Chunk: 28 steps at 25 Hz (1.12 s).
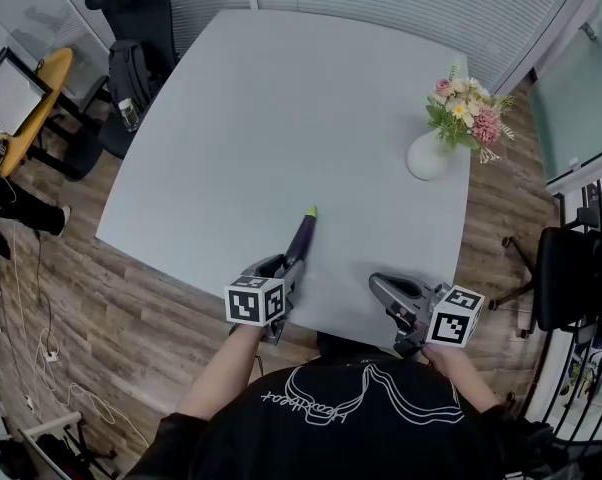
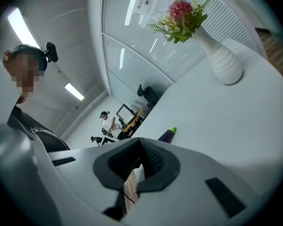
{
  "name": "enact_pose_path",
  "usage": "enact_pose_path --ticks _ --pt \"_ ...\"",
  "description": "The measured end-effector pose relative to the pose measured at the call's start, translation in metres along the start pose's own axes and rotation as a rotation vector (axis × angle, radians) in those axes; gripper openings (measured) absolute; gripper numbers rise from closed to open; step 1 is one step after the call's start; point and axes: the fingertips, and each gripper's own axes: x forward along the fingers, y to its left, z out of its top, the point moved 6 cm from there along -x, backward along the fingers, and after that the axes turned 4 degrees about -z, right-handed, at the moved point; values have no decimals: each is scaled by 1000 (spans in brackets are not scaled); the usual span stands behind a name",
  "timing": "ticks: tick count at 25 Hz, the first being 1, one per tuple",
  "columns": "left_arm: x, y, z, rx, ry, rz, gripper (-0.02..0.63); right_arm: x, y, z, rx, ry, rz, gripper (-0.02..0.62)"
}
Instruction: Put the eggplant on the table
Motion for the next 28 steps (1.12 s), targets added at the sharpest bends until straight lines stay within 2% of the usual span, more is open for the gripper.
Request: enact_pose_path --ticks 4,10,17,25,28 --pt "1 0 -2 11 -7 6 186 -4 1 0 -3 0 -3 6" --pt "-6 -3 -3 9 -31 0 227 -10 5 0 -12 -9 -1 6" --pt "-30 -17 -5 0 -90 -19 250 -14 23 -5 -25 -52 40 6" --pt "-86 -53 -3 -18 -201 -113 249 -26 48 -16 -62 -71 69 6" --pt "-109 -74 -5 -15 -237 -178 247 -30 61 -24 -77 -75 91 6"
